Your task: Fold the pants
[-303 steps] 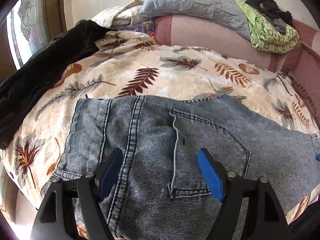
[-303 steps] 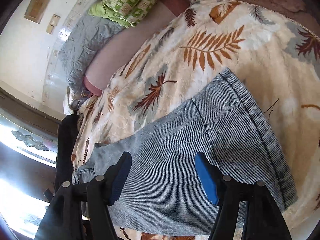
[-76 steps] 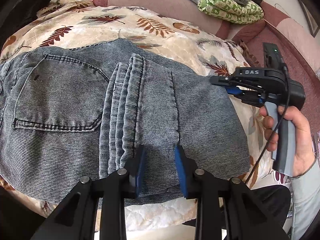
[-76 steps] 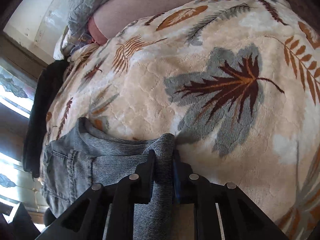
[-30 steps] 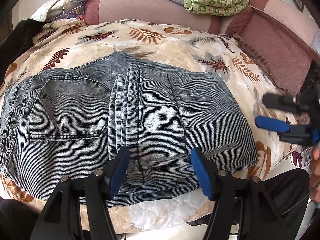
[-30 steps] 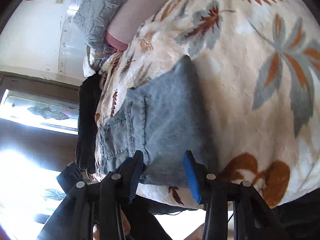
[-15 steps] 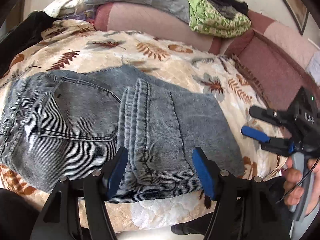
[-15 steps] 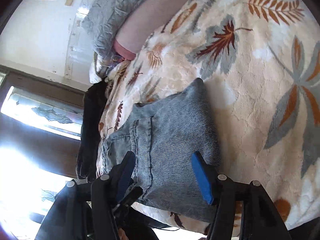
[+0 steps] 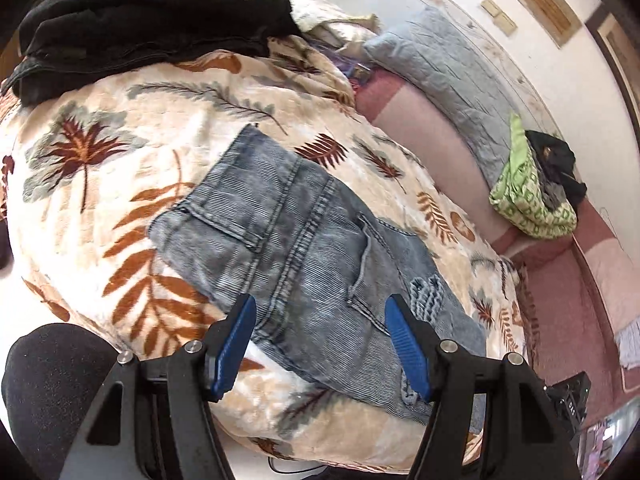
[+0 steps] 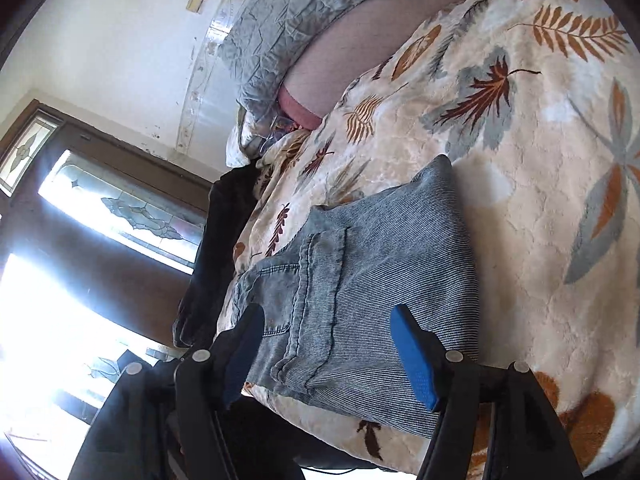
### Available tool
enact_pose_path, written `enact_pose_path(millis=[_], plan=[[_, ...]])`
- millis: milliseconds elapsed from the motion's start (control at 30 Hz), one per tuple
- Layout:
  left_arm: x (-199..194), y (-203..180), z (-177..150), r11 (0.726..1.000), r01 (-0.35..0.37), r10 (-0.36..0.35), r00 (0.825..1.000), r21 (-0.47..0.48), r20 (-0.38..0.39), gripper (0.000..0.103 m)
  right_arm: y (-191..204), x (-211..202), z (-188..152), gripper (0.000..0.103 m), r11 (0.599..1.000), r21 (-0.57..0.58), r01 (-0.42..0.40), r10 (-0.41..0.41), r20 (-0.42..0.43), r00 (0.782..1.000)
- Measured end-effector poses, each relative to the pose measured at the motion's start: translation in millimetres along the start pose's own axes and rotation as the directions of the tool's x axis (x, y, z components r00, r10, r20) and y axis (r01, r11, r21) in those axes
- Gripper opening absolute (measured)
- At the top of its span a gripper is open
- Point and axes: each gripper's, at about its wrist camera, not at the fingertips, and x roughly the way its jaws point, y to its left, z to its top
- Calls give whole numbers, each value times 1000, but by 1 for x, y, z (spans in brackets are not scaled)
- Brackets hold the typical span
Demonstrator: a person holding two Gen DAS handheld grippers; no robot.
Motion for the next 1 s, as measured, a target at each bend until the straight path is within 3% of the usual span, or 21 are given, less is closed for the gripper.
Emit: enact_pose_path(millis=[100, 333, 767, 833, 1000], plan=[[1, 13, 4, 999, 20, -20, 1000, -49, -10, 68, -3, 2, -1, 69, 1000, 17, -19, 19, -8, 1000], [10, 50, 20, 971, 139, -144, 990, -196, -10, 68, -1, 14, -2, 70, 1000, 22, 0, 1, -31, 1000], [10, 88, 12, 944, 143, -146, 989, -297, 13, 68, 6, 23, -7, 70, 996, -37, 79, -80, -24, 997], [5, 86, 10, 950, 150, -147, 989, -273, 31, 68, 7, 25, -8, 70, 995, -48, 88, -90, -29, 996], [30, 90, 18, 935, 152, -170, 985, -320, -29, 68, 11, 32, -10, 70, 996, -51, 74, -77, -70, 995]])
